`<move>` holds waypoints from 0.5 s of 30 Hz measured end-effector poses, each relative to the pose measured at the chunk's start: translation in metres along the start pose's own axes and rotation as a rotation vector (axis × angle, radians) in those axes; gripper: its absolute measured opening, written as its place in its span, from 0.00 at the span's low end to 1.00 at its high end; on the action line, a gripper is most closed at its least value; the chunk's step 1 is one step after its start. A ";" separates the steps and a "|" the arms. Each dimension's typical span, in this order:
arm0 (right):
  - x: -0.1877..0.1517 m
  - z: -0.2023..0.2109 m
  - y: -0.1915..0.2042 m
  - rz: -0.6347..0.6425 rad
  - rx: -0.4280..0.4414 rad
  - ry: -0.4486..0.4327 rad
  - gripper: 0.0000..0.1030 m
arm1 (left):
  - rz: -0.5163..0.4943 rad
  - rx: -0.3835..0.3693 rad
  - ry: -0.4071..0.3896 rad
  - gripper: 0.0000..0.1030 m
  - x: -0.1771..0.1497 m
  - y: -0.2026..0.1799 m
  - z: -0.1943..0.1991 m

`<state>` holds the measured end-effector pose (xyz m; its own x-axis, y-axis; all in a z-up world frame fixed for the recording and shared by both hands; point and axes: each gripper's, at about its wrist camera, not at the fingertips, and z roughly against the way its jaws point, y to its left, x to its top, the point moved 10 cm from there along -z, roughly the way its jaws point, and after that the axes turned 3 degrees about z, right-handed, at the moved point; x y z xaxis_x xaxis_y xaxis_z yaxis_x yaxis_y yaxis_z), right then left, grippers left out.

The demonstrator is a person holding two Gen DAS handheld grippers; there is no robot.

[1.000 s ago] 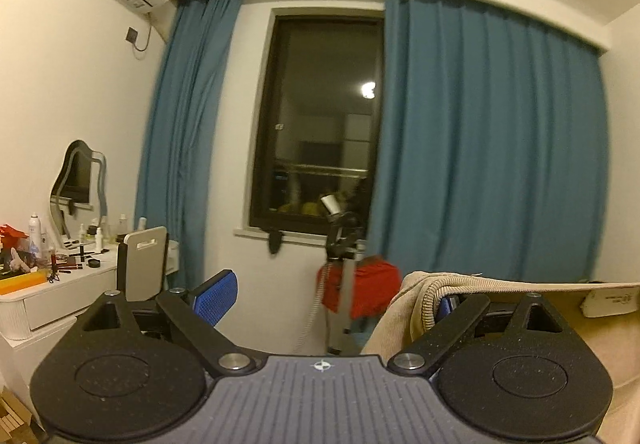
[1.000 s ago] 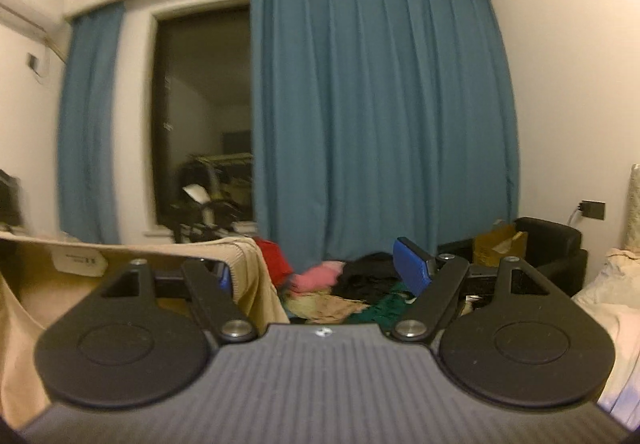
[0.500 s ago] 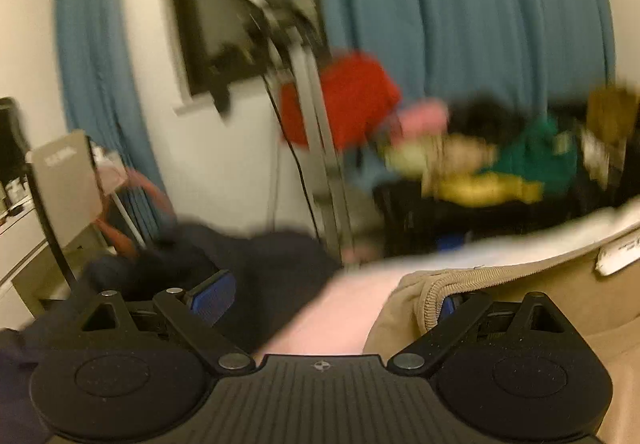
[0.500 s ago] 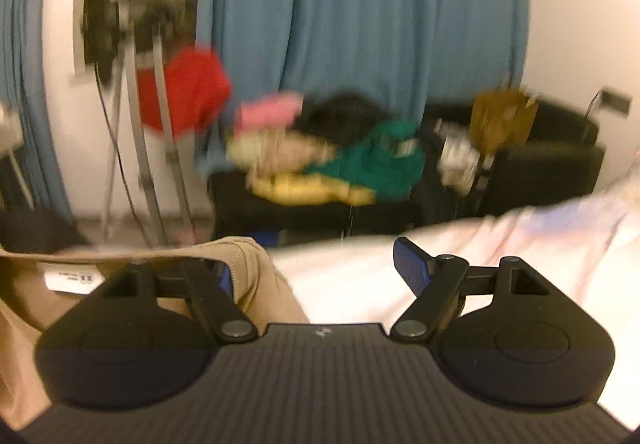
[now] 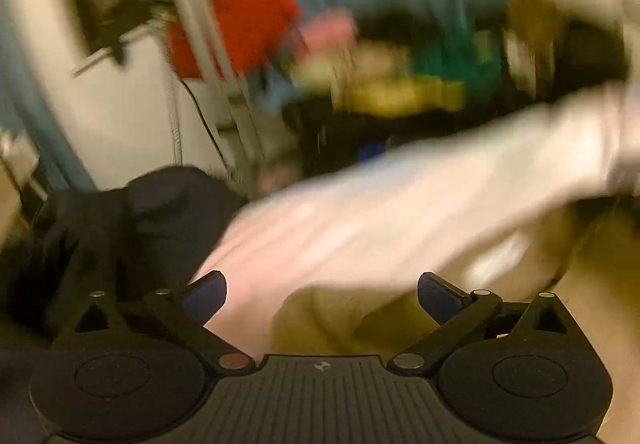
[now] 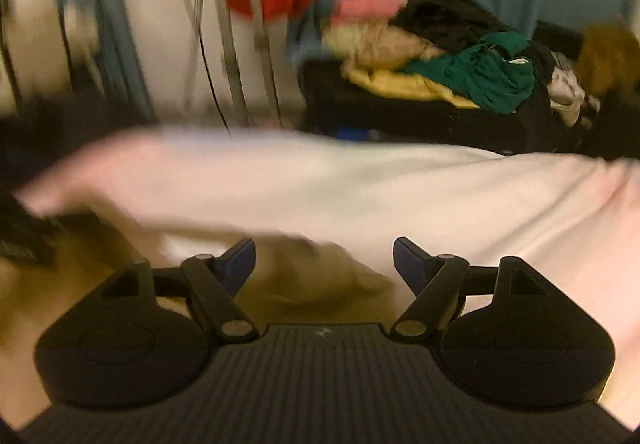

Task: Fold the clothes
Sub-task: 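Lower the T-shirt flat onto the bed and open both grippers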

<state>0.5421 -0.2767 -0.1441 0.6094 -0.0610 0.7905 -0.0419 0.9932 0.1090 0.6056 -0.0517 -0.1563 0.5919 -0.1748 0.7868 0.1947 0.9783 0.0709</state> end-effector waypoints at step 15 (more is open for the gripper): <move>-0.113 0.243 0.006 -0.188 -0.025 -0.302 0.75 | 0.090 -0.031 -0.264 1.00 -0.136 -0.001 0.276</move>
<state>0.2806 -0.2883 -0.0866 0.3431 -0.2656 0.9010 0.0701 0.9638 0.2574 0.3089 0.0020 -0.0941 0.3846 -0.0484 0.9218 0.1765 0.9841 -0.0219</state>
